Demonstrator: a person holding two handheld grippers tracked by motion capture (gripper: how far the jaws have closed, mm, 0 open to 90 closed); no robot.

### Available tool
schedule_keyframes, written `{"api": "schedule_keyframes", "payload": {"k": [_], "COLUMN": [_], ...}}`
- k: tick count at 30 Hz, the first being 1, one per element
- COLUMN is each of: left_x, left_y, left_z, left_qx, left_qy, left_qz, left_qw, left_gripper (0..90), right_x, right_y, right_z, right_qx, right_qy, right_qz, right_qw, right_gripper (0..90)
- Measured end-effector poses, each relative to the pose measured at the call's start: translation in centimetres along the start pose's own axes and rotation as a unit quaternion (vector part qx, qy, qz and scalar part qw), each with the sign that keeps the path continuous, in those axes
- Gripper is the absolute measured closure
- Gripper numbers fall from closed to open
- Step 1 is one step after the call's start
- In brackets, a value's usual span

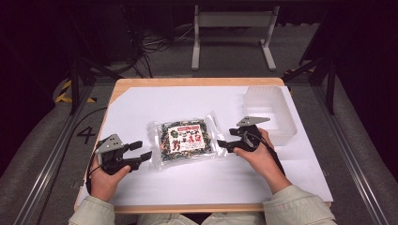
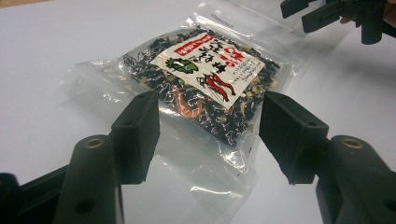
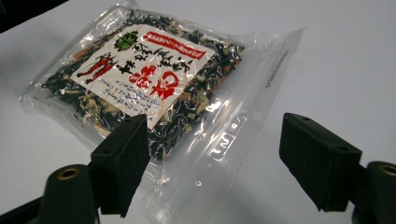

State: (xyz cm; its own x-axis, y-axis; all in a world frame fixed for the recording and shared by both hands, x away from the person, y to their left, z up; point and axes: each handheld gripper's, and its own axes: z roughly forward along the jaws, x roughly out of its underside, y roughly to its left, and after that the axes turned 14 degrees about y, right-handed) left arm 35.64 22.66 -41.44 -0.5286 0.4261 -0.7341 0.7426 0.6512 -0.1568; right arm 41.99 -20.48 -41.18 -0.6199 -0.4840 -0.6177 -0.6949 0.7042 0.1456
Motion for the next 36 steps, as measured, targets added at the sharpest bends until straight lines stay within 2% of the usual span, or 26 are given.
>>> {"api": "schedule_keyframes", "payload": {"k": [8, 14, 20, 29, 36], "left_x": [0.0, 0.0, 0.0, 0.1, 0.1], "left_y": [-0.1, -0.1, -0.2, -0.3, -0.4], "left_z": [0.3, 0.6, 0.7, 1.2, 1.4], "left_qx": [0.001, 0.001, 0.003, 0.008, 0.011], "left_qy": [0.005, 0.010, 0.014, 0.024, 0.029], "left_qz": [0.000, 0.004, 0.005, 0.008, 0.012], "left_qw": [1.0000, 0.9999, 0.9999, 0.9996, 0.9994], "left_gripper": [39.0, 39.1, 38.8, 38.9, 39.2], "right_x": [0.6, 0.9, 1.1, 1.1, 1.2], "right_y": [0.2, 0.2, 0.3, 0.2, 0.2], "right_z": [1.1, 1.9, 2.3, 2.6, 2.9], "right_qx": [-0.008, -0.010, -0.014, -0.035, -0.039], "right_qy": [0.034, 0.048, 0.055, 0.053, 0.056], "right_qz": [0.010, 0.014, 0.015, 0.032, 0.039], "right_qw": [0.9993, 0.9987, 0.9983, 0.9975, 0.9969], "right_gripper": [22.7, 22.2, 21.8, 23.1, 23.7]}}
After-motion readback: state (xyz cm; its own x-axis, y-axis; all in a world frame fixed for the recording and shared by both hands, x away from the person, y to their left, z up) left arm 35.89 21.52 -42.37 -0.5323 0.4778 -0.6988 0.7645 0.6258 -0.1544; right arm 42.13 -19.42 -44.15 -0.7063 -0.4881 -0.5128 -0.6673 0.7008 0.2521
